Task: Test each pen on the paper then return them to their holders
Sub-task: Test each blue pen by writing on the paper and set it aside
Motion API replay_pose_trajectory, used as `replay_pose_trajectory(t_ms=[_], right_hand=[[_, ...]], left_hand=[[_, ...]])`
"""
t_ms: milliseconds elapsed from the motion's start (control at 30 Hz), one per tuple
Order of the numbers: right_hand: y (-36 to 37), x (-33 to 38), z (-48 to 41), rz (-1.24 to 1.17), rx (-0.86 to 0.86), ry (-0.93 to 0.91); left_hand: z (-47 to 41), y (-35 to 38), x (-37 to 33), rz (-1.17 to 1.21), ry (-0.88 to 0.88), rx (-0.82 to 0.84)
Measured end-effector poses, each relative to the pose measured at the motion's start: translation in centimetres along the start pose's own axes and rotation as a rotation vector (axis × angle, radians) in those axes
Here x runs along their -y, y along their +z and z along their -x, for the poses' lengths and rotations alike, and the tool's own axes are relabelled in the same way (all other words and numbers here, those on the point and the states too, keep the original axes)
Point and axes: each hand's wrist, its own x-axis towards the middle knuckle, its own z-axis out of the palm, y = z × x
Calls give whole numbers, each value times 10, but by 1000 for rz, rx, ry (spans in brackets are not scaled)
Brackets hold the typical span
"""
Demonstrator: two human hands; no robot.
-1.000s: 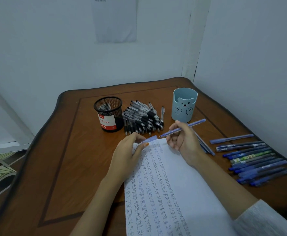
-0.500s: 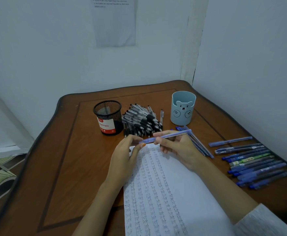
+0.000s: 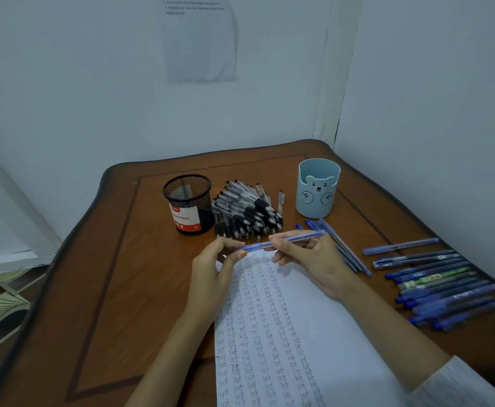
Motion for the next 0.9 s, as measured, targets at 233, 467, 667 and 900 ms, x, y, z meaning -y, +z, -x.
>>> replay_pose_trajectory(t_ms=[233,467,667,900], right_hand=[[-1,0,3,16,24,-12],[-2,6,3,93,39,-18],[-20,27,3,271,52,11],[-29,39,11,1034,162,-49]], left_hand=[[1,-2,-1,10,42,-4],[0,-2,-2,48,28,3],[0,2,-7,46,22,47],[2,4,-2,-64,46,109]])
